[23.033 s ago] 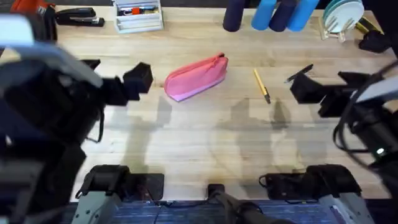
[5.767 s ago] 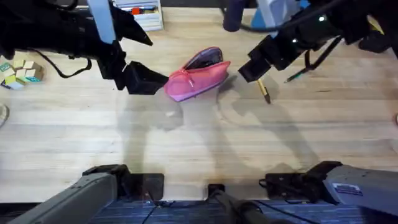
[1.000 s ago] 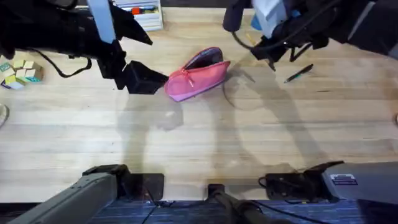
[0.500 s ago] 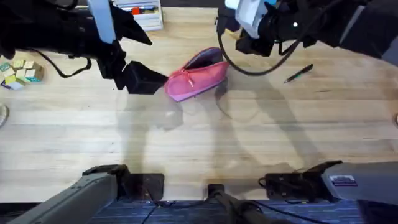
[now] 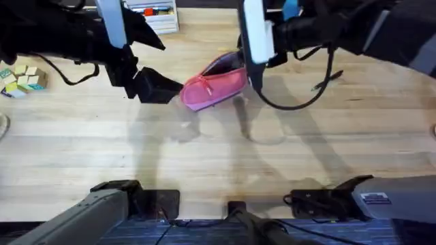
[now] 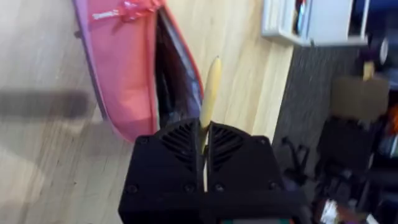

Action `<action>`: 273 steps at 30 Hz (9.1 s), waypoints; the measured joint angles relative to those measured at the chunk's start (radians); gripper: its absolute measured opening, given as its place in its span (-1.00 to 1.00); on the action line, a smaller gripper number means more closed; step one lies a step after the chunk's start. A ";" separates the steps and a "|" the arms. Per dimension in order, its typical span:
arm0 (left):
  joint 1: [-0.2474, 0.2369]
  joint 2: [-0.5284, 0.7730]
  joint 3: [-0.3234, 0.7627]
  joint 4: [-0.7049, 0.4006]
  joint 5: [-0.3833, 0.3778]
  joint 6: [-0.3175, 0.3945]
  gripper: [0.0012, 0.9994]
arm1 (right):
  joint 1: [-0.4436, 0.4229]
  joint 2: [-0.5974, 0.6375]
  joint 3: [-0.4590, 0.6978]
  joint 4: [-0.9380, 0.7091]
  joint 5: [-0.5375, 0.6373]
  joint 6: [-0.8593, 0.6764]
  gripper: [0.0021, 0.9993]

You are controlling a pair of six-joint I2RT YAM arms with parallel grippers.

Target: Unzip the bag, pick up the pens from the table one at a time and place them inside, then zip the bag closed.

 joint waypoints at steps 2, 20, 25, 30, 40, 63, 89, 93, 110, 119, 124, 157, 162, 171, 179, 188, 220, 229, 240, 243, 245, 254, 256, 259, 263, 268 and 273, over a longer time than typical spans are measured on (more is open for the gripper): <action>0.000 0.000 0.000 0.000 0.000 0.000 0.99 | 0.013 0.017 0.000 0.000 -0.006 -0.055 -0.94; 0.000 0.000 0.000 0.022 0.000 0.000 0.99 | 0.047 0.131 0.000 0.004 -0.015 -0.252 -0.94; 0.000 0.000 0.000 0.026 0.000 0.000 0.99 | 0.064 0.178 0.000 0.011 -0.014 -0.257 -0.94; 0.000 0.000 0.000 0.026 0.000 0.000 0.99 | 0.089 0.192 0.000 0.051 -0.015 -0.263 -0.94; 0.000 0.000 0.000 0.026 0.000 0.000 0.99 | 0.141 0.241 0.001 0.080 -0.012 -0.267 -0.94; 0.000 0.000 0.000 0.026 0.000 0.000 0.99 | 0.152 0.251 0.004 0.129 0.051 -0.162 -0.94; 0.000 0.000 0.000 0.026 0.000 0.000 0.99 | 0.164 0.264 0.004 0.191 0.102 -0.090 -0.32; 0.000 0.000 0.000 0.026 0.000 0.000 0.99 | 0.164 0.263 0.013 0.204 0.098 -0.089 0.83; 0.000 0.000 0.000 0.026 0.000 0.000 0.99 | 0.111 0.101 0.018 0.194 0.111 0.259 1.00; 0.000 0.000 0.000 0.026 0.000 0.000 0.99 | 0.082 -0.069 0.018 0.013 0.112 0.451 1.00; 0.000 0.000 0.000 0.026 0.000 0.000 0.99 | 0.046 -0.159 0.018 -0.024 0.140 0.646 1.00; 0.000 0.000 0.000 0.026 0.000 0.000 0.99 | -0.239 -0.347 0.018 -0.435 0.832 1.694 1.00; 0.000 0.000 0.000 0.026 0.000 0.000 0.99 | -0.302 -0.347 0.018 -0.492 0.837 1.739 1.00; 0.000 0.000 0.000 0.026 0.000 0.000 0.99 | -0.387 -0.347 0.018 -0.526 0.844 1.806 1.00; 0.000 0.000 0.000 0.026 0.000 0.000 0.99 | -0.490 -0.347 0.018 -0.526 0.844 1.897 1.00; 0.000 0.000 0.000 0.026 0.000 0.000 0.99 | -0.527 -0.342 0.018 -0.525 0.822 1.956 0.99; 0.000 0.000 0.000 0.026 0.000 0.000 0.99 | -0.527 0.107 0.018 -0.339 0.626 2.154 0.99; 0.000 0.000 0.000 0.026 0.000 0.000 0.99 | -0.527 0.191 0.018 -0.271 0.625 2.195 0.99; 0.000 0.000 0.000 0.026 0.000 0.000 0.99 | -0.527 0.254 0.018 -0.246 0.622 2.216 0.99; 0.000 0.000 0.000 0.026 0.000 0.000 0.99 | -0.527 0.268 0.018 -0.242 0.622 2.218 0.99; 0.000 0.000 0.000 0.026 0.000 0.000 0.99 | -0.527 0.272 0.019 -0.238 0.623 2.218 0.99; 0.000 0.000 0.000 0.026 0.000 0.000 0.99 | -0.527 0.275 0.019 -0.238 0.636 2.223 -0.39; 0.000 0.000 0.000 0.026 0.000 0.000 0.99 | -0.527 0.275 0.019 -0.240 0.641 2.222 -0.71; 0.000 0.000 0.000 0.028 0.000 0.000 0.99 | -0.529 0.275 0.020 -0.243 0.652 2.222 -0.92; 0.000 0.000 0.000 0.035 0.000 0.000 0.99 | -0.529 0.275 0.020 -0.243 0.653 2.222 -0.93; 0.000 0.000 0.000 0.041 0.000 0.000 0.99 | -0.529 0.275 0.020 -0.243 0.653 2.222 -0.94; 0.000 0.000 0.000 0.042 0.000 0.000 0.99 | -0.529 0.271 0.020 -0.242 0.652 2.221 -0.95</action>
